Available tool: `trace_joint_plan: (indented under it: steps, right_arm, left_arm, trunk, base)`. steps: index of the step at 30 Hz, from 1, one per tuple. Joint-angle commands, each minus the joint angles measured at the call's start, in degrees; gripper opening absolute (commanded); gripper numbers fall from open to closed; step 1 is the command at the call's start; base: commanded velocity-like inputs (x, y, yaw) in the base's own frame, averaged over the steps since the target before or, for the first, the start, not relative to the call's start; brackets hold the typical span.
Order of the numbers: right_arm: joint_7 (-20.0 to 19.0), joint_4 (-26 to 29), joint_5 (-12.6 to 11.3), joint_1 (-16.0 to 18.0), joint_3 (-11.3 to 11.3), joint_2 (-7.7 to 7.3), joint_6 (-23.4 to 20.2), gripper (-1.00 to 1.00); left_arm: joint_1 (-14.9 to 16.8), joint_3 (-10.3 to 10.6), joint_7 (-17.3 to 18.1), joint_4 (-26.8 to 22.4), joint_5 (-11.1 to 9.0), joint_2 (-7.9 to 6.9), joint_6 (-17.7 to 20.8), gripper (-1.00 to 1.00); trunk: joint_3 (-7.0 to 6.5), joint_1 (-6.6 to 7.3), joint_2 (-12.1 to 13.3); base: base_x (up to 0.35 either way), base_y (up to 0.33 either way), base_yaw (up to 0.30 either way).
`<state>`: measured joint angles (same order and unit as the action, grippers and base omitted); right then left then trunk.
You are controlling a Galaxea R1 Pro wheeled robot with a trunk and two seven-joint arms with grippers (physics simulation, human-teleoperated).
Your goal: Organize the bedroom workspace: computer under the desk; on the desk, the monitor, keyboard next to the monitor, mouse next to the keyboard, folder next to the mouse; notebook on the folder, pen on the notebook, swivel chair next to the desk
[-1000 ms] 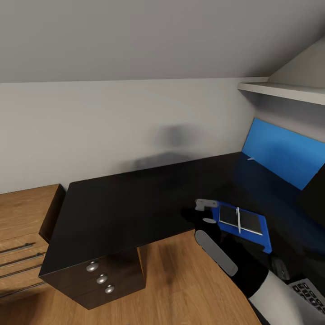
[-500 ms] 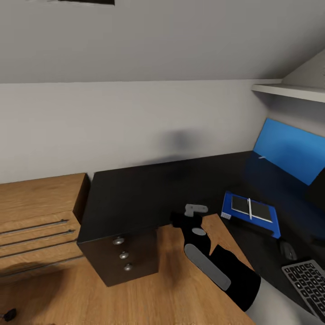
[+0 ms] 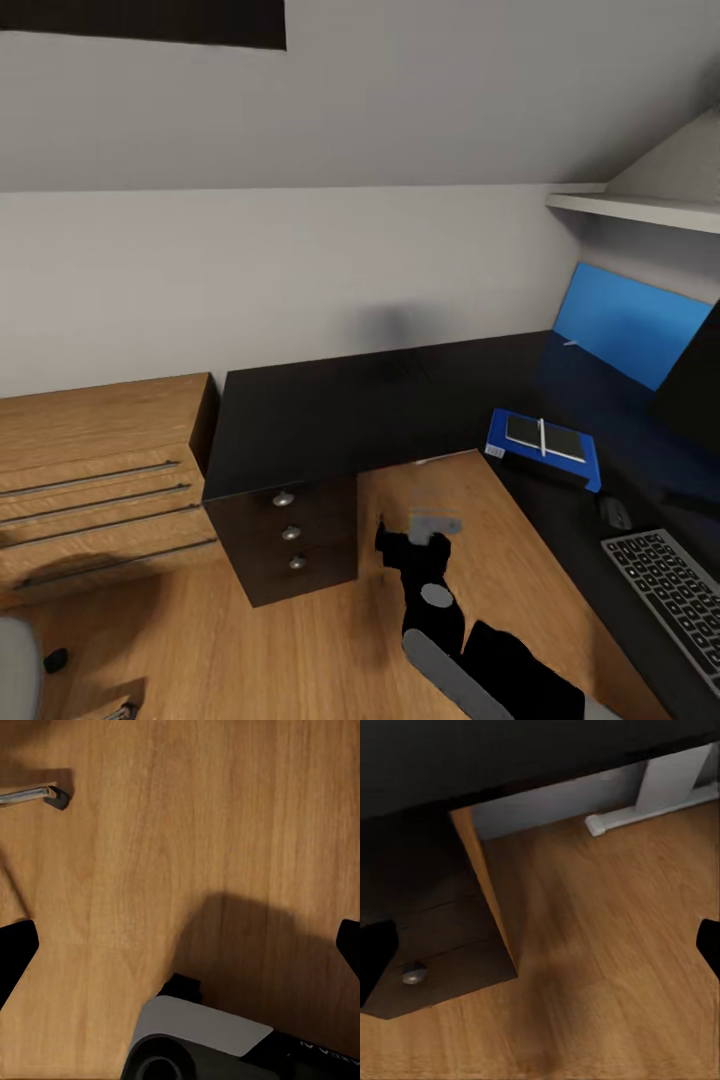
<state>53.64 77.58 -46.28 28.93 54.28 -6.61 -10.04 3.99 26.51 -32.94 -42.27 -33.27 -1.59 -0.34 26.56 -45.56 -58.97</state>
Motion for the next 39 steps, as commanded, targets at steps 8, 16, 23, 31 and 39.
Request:
trace_joint_plan:
  steps: [8,16,23,31,39]
  right_arm:
    - [-1.35,-24.02,2.15,-4.89,10.27,0.18,19.90,1.00]
    - [-18.93,-51.54,1.73,-5.32,16.48,6.16,34.15,1.00]
    - [-26.12,-68.76,1.63,-5.30,15.82,14.25,45.09,1.00]
    - [-26.25,-69.30,1.63,-5.31,15.11,14.58,45.50,1.00]
    - [-26.34,-69.40,1.67,-5.29,9.47,14.41,45.58,1.00]
  left_arm:
    - [0.05,-3.35,-0.07,1.10,-0.50,-0.17,-0.53,1.00]
    - [0.05,-4.86,0.40,3.96,-0.14,0.02,-0.63,1.00]
    - [0.05,-4.65,0.49,6.45,-0.06,0.55,-2.24,1.00]
    - [0.05,-4.63,1.22,7.20,-0.07,0.52,-6.06,1.00]
    - [0.05,-4.62,6.73,11.91,-0.06,1.75,-13.34,1.00]
  trunk:
    - [0.01,0.00,-0.05]
    - [0.00,0.00,-0.05]
    - [0.04,0.00,-0.05]
    - [0.33,0.00,-0.05]
    - [0.63,0.00,-0.05]
  base:
    - [-0.022,0.001,0.000]
    - [0.000,0.000,0.000]
    - [0.000,0.000,0.043]
    - [0.000,0.000,0.235]
    - [0.000,0.000,0.258]
